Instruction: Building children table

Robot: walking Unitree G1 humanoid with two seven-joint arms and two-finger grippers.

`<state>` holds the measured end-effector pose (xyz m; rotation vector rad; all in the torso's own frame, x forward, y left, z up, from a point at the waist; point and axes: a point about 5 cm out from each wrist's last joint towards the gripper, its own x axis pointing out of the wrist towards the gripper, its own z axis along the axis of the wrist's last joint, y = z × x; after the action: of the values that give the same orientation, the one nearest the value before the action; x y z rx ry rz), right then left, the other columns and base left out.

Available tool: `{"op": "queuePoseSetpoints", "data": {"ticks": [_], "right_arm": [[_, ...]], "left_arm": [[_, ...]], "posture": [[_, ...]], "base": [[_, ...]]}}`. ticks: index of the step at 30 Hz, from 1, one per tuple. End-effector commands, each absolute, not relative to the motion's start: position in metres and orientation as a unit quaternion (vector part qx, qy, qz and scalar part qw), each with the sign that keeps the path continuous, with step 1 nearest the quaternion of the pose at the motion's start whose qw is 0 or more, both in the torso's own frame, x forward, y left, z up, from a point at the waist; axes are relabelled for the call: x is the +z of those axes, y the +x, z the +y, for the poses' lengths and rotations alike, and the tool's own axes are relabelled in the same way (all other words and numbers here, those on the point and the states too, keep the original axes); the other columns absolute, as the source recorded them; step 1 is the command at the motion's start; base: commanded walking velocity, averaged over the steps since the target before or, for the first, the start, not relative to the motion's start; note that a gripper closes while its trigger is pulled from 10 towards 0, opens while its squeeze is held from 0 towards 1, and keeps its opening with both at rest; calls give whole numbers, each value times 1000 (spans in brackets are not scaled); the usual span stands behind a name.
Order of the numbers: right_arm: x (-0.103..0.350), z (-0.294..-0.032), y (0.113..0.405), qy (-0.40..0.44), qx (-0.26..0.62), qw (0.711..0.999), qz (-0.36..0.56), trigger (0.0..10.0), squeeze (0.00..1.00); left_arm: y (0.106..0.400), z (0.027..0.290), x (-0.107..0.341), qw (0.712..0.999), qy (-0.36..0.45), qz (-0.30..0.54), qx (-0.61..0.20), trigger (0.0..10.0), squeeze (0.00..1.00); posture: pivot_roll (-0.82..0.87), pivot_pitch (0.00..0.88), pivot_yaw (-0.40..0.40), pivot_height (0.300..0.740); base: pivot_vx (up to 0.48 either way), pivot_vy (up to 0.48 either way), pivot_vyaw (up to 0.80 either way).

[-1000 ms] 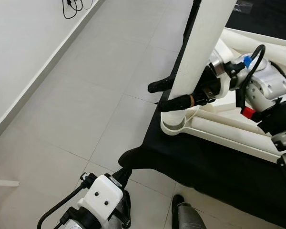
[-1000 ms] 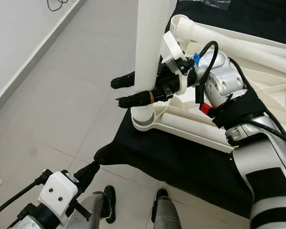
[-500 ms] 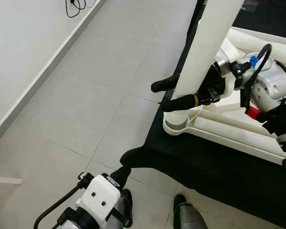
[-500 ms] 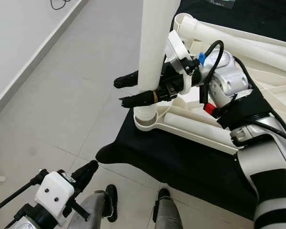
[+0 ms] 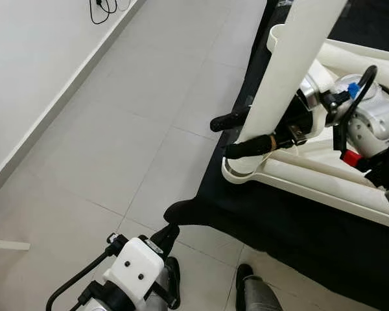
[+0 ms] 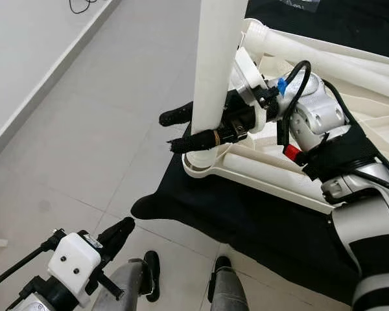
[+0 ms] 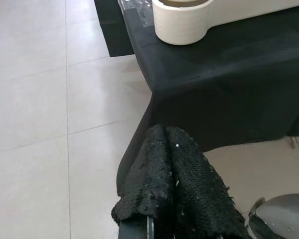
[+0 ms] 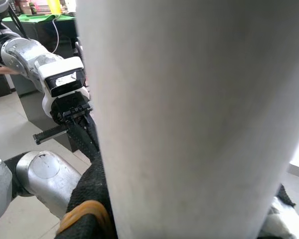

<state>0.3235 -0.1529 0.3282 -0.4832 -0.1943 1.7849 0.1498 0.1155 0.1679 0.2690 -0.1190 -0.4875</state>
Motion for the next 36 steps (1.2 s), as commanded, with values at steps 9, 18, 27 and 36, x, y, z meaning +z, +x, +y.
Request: {"op": "queuePoseSetpoints", "data": {"ticks": [9, 18, 27, 36], "right_arm": [[310, -148, 320, -193, 792, 577, -50, 10000, 0], [308, -140, 318, -188, 803, 563, -51, 10000, 0], [310, -139, 322, -195, 797, 569, -58, 10000, 0], [311, -140, 324, -198, 792, 573, -63, 10000, 0]], "left_arm": [[148, 115, 164, 960, 124, -48, -247, 10000, 0], [150, 113, 164, 960, 123, -51, -245, 10000, 0], [150, 113, 165, 960, 124, -53, -243, 10000, 0], [150, 113, 165, 961, 125, -54, -243, 10000, 0]], "posture": [[186, 407, 56, 740], [179, 405, 45, 740], [181, 407, 43, 740], [182, 407, 44, 740]], "base": [[0, 0, 0], [0, 0, 0], [0, 0, 0], [0, 0, 0]]}}
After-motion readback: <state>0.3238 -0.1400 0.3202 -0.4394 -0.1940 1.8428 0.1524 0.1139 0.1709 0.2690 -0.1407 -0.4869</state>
